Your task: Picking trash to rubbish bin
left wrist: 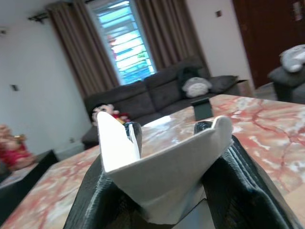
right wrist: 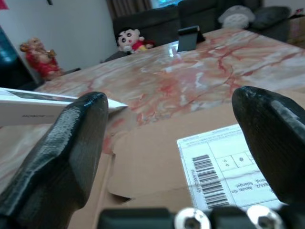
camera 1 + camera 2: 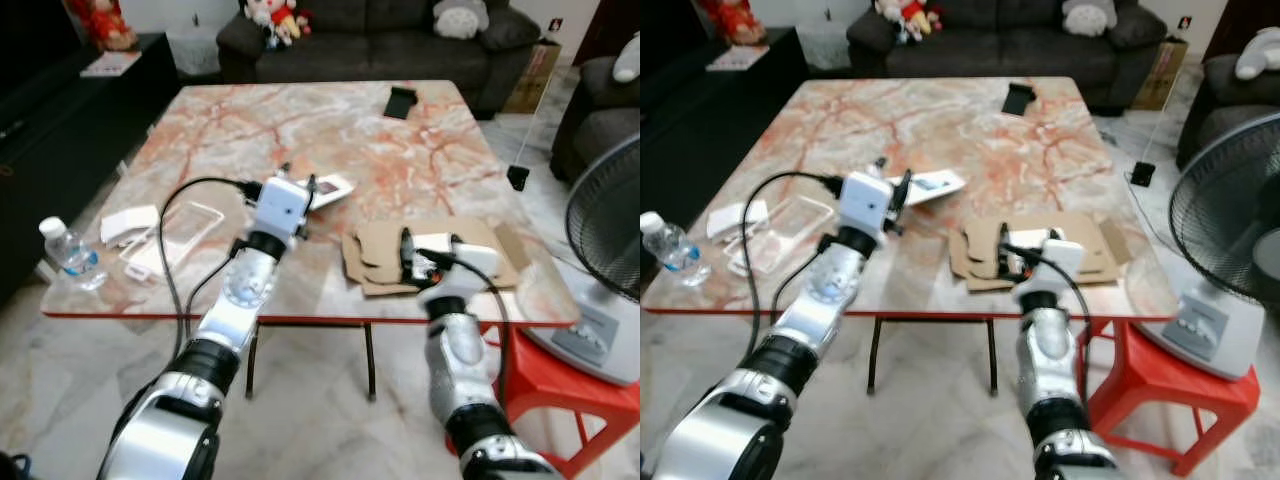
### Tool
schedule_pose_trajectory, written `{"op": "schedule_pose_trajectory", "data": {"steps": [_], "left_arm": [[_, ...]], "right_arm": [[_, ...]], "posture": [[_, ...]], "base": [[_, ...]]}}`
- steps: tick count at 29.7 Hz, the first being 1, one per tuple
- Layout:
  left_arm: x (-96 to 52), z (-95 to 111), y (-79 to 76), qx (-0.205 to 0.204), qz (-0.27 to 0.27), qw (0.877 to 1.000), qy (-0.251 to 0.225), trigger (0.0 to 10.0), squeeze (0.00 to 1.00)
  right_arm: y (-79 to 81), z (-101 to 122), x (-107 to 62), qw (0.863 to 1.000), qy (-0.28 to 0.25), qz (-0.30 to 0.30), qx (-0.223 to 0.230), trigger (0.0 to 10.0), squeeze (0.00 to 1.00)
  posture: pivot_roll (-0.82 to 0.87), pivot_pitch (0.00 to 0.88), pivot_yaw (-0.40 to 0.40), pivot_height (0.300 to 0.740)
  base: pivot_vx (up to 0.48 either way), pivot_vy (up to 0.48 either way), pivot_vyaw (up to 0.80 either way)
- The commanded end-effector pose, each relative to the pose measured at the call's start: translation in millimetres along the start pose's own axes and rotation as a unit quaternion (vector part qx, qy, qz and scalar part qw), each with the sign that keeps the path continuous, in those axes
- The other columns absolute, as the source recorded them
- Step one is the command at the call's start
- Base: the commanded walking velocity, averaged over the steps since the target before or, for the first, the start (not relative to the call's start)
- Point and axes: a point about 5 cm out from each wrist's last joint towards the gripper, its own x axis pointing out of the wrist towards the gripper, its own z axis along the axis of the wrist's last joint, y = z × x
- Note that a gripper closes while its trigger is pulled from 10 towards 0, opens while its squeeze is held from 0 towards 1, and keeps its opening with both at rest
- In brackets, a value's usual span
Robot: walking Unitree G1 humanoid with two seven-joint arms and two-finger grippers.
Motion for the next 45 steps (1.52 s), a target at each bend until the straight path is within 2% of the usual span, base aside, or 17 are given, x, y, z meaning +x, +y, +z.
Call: {"op": "schedule_pose_trajectory", "data": {"steps": [1,11,22,45], "left_arm": [[2.2,5,-3.5,-0.008,0.001,1.0,-0.01,10.0,0.0],[0.3,5,-3.4,-0.014,0.007,1.0,-0.011,10.0,0.0],[-0.3,4,-4.4,-0.013,0.006,1.0,-0.009,10.0,0.0],[-6.3,-1,-7.0,-0.016,-0.003,1.0,0.001,10.0,0.0]], "right_arm": [[-6.5,2,-0.3,1.0,-0.003,-0.007,-0.005,10.0,0.0],[-5.2,1,-0.8,1.0,-0.001,-0.002,-0.01,10.0,0.0],[-7.5,0,-2.4,1.0,0.0,-0.007,-0.01,10.0,0.0],[-15.1,-3,-6.9,1.0,0.008,-0.017,-0.016,10.0,0.0]], "posture": [[-0.11,0.018,0.048,0.74],[-0.11,0.02,0.047,0.74],[-0.12,0.022,0.049,0.74],[-0.12,0.032,0.045,0.74]], "base": [[0.0,0.0,0.0],[0.0,0.0,0.0],[-0.264,0.0,0.0],[0.0,0.0,0.0]]}}
